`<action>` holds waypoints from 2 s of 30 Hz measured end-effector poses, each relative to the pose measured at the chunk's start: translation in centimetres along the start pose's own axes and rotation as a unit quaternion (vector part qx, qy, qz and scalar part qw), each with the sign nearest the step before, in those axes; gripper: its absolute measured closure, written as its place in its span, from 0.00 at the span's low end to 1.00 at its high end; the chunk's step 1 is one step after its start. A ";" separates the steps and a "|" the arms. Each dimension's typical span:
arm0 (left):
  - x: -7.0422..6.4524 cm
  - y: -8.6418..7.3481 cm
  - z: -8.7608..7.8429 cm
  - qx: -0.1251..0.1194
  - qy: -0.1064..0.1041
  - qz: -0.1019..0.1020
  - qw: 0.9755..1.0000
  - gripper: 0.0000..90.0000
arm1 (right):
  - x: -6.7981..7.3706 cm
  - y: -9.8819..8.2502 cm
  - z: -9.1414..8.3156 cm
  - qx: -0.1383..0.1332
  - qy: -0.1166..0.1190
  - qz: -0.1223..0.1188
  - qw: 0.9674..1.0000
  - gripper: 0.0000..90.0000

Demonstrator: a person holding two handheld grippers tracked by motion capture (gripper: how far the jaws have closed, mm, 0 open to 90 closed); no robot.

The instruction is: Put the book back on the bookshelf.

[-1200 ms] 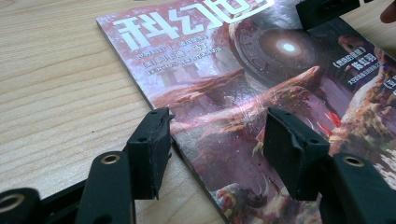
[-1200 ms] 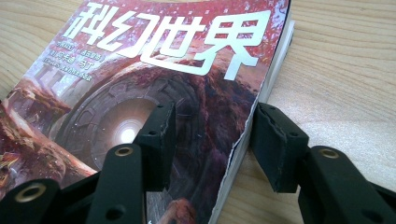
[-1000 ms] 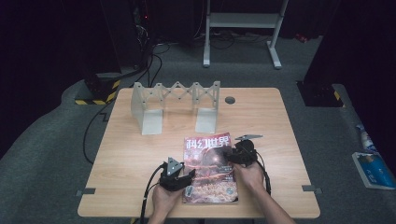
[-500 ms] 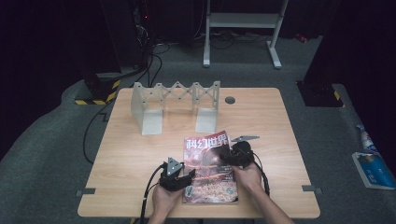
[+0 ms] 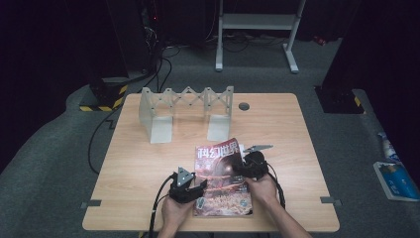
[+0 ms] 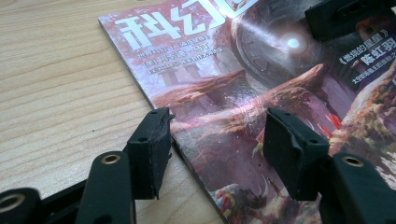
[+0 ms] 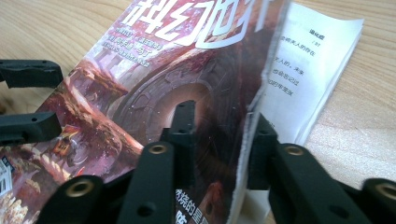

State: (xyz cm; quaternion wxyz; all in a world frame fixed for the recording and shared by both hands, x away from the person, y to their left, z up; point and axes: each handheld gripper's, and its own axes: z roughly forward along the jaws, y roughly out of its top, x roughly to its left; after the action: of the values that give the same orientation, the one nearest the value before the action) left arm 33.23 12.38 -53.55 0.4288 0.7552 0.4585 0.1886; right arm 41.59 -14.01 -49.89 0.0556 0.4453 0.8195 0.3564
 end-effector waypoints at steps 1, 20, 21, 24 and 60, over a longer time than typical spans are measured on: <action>0.1 0.0 0.0 0.001 0.000 0.003 1.000 0.46 | 0.0 0.0 0.0 0.001 0.000 -0.004 1.000 0.83; 1.7 0.4 -0.3 0.010 -0.048 -0.061 0.997 0.37 | 1.1 -0.2 -0.6 -0.010 0.003 -0.032 0.999 0.97; 1.7 0.5 -0.3 0.010 -0.050 -0.062 0.997 0.37 | 1.1 -0.2 -0.6 -0.010 0.003 -0.032 0.999 0.97; 1.9 0.5 -0.2 0.010 -0.051 -0.069 0.996 0.37 | 1.1 -0.2 -0.7 -0.013 0.006 -0.030 0.999 0.98; 3.5 2.1 1.2 0.026 -0.079 -0.083 0.993 0.35 | 2.3 -0.2 -3.2 -0.060 0.032 -0.057 0.996 0.98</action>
State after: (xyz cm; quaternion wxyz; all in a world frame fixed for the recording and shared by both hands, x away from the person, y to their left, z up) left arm 36.93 14.30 -52.92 0.4581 0.7380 0.4890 0.0797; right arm 38.77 -14.05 -47.18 0.0762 0.3820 0.8218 0.4157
